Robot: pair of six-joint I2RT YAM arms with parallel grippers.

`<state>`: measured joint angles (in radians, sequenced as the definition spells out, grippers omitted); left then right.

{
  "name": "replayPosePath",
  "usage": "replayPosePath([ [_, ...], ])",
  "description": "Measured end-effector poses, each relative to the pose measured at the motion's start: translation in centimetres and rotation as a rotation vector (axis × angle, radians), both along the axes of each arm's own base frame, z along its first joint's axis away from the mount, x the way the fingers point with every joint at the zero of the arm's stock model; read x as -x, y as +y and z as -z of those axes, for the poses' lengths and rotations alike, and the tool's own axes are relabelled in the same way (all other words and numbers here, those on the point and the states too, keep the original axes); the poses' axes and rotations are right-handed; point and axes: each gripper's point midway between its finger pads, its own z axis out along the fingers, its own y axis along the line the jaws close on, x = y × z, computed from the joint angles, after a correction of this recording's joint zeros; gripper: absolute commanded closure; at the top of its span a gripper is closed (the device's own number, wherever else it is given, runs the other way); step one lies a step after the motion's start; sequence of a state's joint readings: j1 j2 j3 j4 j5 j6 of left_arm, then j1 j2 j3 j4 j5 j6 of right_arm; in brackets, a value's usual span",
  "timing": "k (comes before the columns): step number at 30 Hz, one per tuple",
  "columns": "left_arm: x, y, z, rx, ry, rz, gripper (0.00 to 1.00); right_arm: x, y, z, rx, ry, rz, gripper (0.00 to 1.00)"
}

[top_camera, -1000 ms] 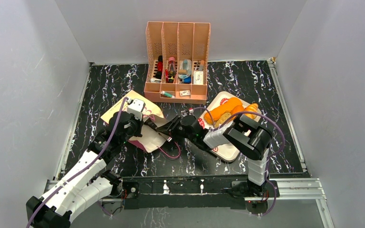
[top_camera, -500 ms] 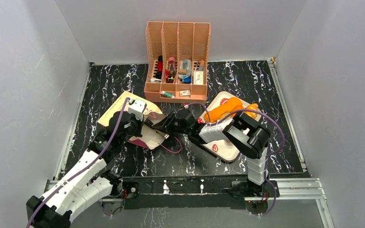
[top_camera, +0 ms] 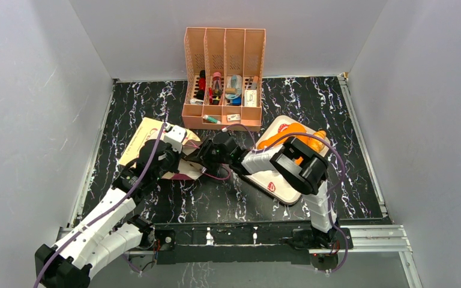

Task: Take the fake bread out of the paper bag
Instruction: Take out the fake bread from the paper bag.

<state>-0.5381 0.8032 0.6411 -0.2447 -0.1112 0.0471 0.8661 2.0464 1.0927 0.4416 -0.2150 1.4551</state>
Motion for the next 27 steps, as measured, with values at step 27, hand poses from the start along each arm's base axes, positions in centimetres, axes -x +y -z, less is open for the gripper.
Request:
replayPosePath([
  [27, 0.4, 1.1, 0.7, -0.035, 0.029, -0.046, 1.0, -0.4, 2.3, -0.1, -0.067, -0.074, -0.122, 1.0],
])
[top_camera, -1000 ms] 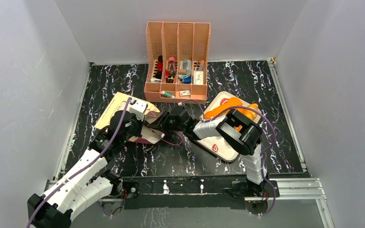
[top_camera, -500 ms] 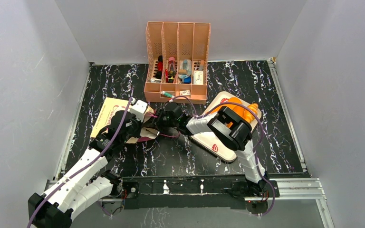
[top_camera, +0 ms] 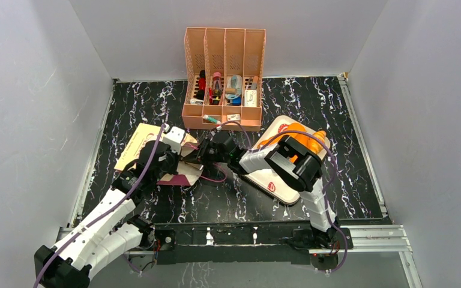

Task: Take the fake bread out of the paper bag
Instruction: Take out the fake bread from the paper bag.

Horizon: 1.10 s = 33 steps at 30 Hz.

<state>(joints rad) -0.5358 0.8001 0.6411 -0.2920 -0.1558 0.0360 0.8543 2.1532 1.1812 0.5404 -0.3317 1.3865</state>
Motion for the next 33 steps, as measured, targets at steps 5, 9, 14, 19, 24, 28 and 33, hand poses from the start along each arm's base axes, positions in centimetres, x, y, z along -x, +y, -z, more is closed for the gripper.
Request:
replayPosePath([
  [5, -0.1, 0.4, -0.4, 0.003, -0.019, -0.038, 1.0, 0.6, -2.5, -0.8, 0.021, -0.036, 0.04, 1.0],
  [9, -0.3, 1.0, -0.4, -0.008, -0.025, -0.079, 1.0, 0.9, -4.8, -1.3, 0.043, -0.061, 0.073, 1.0],
  [14, -0.6, 1.6, -0.1, -0.03, -0.022, -0.122, 1.0, 1.7, -7.0, -1.1, 0.068, -0.08, 0.092, 1.0],
  [19, -0.9, 2.0, 0.1, -0.041, -0.016, -0.153, 1.0, 3.1, -8.9, -1.3, 0.081, -0.095, 0.095, 1.0],
  [24, -1.7, 2.1, -0.1, -0.047, -0.02, -0.19, 1.0, 5.0, -11.2, -2.6, 0.082, -0.129, 0.099, 1.0],
  [28, -2.4, 2.2, -0.4, -0.05, -0.029, -0.222, 1.0, 6.3, -13.1, -3.4, 0.084, -0.148, 0.113, 1.0],
  [33, -3.2, 2.3, -0.9, -0.049, -0.042, -0.264, 1.0, 8.0, -15.6, -4.7, 0.08, -0.175, 0.139, 1.0],
])
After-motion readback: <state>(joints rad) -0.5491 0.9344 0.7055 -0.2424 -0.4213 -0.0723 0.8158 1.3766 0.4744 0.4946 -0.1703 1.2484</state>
